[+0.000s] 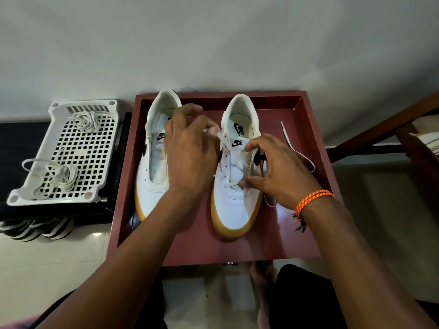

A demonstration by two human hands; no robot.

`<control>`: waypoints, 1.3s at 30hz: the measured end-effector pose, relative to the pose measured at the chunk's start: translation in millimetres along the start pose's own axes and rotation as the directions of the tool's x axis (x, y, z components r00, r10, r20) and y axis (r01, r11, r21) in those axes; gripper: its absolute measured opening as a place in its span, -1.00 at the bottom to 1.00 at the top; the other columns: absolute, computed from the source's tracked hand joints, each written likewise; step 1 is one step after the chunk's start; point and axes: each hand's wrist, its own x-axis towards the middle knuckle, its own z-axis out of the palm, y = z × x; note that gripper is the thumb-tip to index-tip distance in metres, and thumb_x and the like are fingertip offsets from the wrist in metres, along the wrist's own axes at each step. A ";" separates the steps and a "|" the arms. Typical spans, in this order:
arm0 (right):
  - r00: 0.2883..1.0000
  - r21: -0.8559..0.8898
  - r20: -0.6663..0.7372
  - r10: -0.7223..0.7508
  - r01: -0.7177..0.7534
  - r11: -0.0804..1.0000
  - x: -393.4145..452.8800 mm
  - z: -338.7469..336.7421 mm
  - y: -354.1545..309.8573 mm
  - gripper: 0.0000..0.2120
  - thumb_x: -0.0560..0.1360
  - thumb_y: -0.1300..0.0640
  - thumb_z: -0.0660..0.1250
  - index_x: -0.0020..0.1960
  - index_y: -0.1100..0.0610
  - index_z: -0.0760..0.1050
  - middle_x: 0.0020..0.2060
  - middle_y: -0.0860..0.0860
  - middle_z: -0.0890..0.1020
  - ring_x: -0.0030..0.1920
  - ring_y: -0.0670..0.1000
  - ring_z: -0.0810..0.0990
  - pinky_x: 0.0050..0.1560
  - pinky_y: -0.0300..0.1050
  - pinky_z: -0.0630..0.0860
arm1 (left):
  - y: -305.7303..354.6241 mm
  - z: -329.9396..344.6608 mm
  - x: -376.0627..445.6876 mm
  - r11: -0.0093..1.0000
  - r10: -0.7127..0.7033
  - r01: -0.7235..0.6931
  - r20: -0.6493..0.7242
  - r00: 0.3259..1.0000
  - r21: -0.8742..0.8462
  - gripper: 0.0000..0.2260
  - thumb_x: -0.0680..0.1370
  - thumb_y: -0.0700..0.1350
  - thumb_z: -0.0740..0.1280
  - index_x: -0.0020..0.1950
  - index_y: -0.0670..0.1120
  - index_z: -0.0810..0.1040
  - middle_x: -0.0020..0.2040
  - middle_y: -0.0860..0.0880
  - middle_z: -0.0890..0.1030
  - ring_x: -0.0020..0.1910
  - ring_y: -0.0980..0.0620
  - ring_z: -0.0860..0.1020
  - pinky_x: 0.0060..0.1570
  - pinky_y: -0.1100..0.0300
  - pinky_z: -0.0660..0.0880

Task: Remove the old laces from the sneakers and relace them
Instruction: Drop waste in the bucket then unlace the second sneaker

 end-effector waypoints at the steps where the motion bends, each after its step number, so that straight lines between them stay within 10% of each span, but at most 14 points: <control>1: 1.000 -0.005 0.000 -0.001 0.001 1.000 0.0 0.3 0.6 -0.36 0.28 0.02 0.72 0.25 -0.08 0.50 0.23 -0.22 0.46 0.21 -0.01 0.51 0.20 0.03 0.56 | -1.4 -1.7 0.9 1.000 -0.005 0.005 0.001 1.000 -0.004 -0.83 0.57 -0.17 0.31 0.05 0.01 0.66 0.40 -0.02 0.50 0.34 -0.13 0.49 0.20 -0.16 0.53; 9: 1.000 -0.002 -0.013 -0.015 0.015 1.000 0.7 2.2 2.0 -0.40 0.33 0.05 0.69 0.26 -0.10 0.49 0.27 -0.20 0.46 0.21 0.01 0.51 0.16 0.08 0.58 | 2.0 19.4 -31.9 0.945 0.148 -0.267 0.482 0.863 0.187 -0.89 0.65 0.02 0.37 0.04 0.14 0.70 0.73 0.01 0.10 0.69 -0.19 0.04 0.50 -0.25 0.12; 17: 1.000 0.004 -0.003 -0.005 0.005 1.000 0.6 1.2 2.6 -0.36 0.28 0.02 0.72 0.25 -0.12 0.50 0.21 -0.26 0.43 0.21 0.02 0.50 0.19 0.05 0.56 | -4.9 3.8 1.4 0.999 0.010 -0.006 0.068 0.998 -0.052 -0.83 0.59 -0.05 0.27 -0.02 0.03 0.67 0.39 0.00 0.55 0.31 -0.17 0.53 0.17 -0.28 0.52; 24: 1.000 -0.004 -0.010 -0.021 0.021 1.000 2.1 2.1 2.7 -0.38 0.30 0.05 0.69 0.27 -0.10 0.49 0.27 -0.19 0.46 0.20 0.00 0.53 0.14 0.11 0.60 | 2.1 16.9 -28.6 0.951 0.163 -0.261 0.454 0.876 0.163 -0.88 0.66 0.04 0.35 0.09 0.18 0.69 0.70 0.02 0.18 0.66 -0.20 0.12 0.50 -0.27 0.18; 33: 1.000 -0.004 0.003 -0.011 0.011 1.000 0.6 1.3 2.7 -0.38 0.30 0.02 0.71 0.24 -0.10 0.49 0.27 -0.23 0.44 0.22 -0.01 0.48 0.17 0.01 0.57 | -5.2 6.3 -0.1 0.997 0.075 -0.075 0.095 0.993 0.004 -0.86 0.60 -0.10 0.35 0.02 0.15 0.63 0.46 0.02 0.50 0.43 -0.13 0.45 0.28 -0.25 0.42; 39: 1.000 0.013 -0.002 -0.024 0.024 1.000 1.4 2.6 3.2 -0.39 0.33 0.04 0.68 0.28 -0.09 0.48 0.29 -0.19 0.46 0.23 0.02 0.51 0.17 0.09 0.59 | 4.1 13.7 -26.0 0.938 0.198 -0.301 0.443 0.874 0.174 -0.88 0.65 0.03 0.37 0.11 0.17 0.69 0.70 0.03 0.21 0.65 -0.21 0.17 0.48 -0.31 0.24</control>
